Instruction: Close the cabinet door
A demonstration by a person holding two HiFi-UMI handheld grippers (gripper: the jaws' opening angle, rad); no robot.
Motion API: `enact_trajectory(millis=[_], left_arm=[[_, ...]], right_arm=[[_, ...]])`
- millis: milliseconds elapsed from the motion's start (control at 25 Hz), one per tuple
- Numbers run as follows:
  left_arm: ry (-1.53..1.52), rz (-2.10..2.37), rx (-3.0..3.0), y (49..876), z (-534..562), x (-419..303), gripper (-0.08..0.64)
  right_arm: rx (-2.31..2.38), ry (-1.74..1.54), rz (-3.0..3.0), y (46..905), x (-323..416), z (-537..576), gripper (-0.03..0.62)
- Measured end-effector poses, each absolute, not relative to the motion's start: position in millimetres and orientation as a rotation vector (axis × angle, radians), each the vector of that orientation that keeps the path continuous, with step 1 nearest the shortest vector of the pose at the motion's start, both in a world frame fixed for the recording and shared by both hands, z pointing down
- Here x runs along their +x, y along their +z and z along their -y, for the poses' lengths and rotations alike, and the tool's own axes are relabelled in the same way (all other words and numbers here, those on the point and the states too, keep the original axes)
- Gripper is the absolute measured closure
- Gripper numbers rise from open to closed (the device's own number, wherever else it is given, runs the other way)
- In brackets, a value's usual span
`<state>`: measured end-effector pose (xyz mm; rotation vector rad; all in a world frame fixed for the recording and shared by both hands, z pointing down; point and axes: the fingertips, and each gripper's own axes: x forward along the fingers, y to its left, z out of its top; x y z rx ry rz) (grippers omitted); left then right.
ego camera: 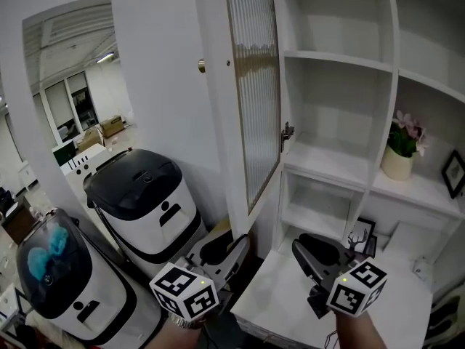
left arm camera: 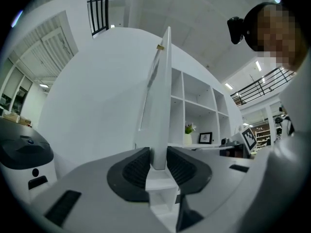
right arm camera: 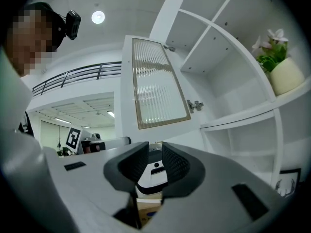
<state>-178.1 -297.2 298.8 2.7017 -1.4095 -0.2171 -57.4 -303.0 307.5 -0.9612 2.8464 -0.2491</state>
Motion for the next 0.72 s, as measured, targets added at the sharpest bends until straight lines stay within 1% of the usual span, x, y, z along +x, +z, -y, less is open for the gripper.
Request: enact_trajectory(millis=[240,720], left_arm=[[-0.198,1.349,2.739,298.9,292.1,-162.6,0.446],[-0.175,1.196,2.813,299.8,285.8,-127.2,0.436]], right_arm=[[-0.934,-0.219,-2.847,294.9,-65.2,293.1,0.509],[-0.882,-0.155,-2.853,273.7,-77.2,277.7,0.488]])
